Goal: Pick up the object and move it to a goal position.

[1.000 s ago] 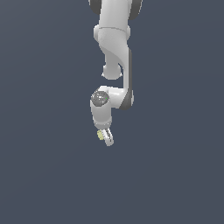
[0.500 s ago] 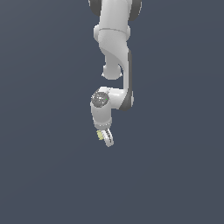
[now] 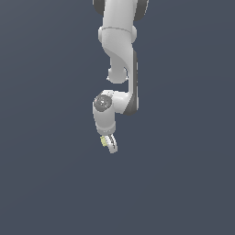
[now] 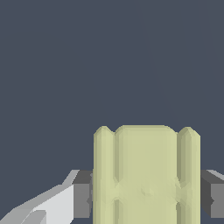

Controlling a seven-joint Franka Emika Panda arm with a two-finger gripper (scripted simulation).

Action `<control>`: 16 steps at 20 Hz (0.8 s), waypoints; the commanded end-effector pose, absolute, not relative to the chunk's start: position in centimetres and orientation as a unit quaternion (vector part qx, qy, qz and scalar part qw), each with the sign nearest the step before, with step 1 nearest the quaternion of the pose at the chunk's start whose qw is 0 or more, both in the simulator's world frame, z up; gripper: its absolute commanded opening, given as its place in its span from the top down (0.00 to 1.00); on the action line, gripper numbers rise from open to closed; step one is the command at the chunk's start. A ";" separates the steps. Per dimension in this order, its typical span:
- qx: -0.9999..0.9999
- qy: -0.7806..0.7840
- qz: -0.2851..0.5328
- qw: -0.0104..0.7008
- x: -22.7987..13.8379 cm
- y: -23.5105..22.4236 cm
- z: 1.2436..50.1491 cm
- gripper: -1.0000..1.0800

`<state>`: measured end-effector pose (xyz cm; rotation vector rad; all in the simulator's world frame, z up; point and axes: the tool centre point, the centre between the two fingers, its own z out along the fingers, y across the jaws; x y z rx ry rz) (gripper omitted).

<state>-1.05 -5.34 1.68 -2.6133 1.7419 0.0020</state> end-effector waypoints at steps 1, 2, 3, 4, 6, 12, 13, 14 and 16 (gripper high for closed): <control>-0.832 0.555 0.000 0.001 -1.0 -6.4 2.6 1.00; -0.832 0.555 0.000 0.001 -0.9 -6.9 3.1 1.00; -0.832 0.555 0.000 0.001 -0.9 -7.5 3.7 1.00; -0.832 0.555 0.000 0.001 -0.8 -8.1 4.3 1.00; -0.832 0.555 0.000 0.000 -0.7 -9.6 5.7 1.00; -0.832 0.555 0.000 0.000 -0.2 -13.8 9.7 1.00; -0.832 0.555 0.000 0.000 -0.2 -14.3 10.1 1.00; -0.832 0.555 0.000 0.000 -0.1 -14.6 10.5 1.00; -0.832 0.555 0.000 0.000 0.0 -15.3 11.1 1.00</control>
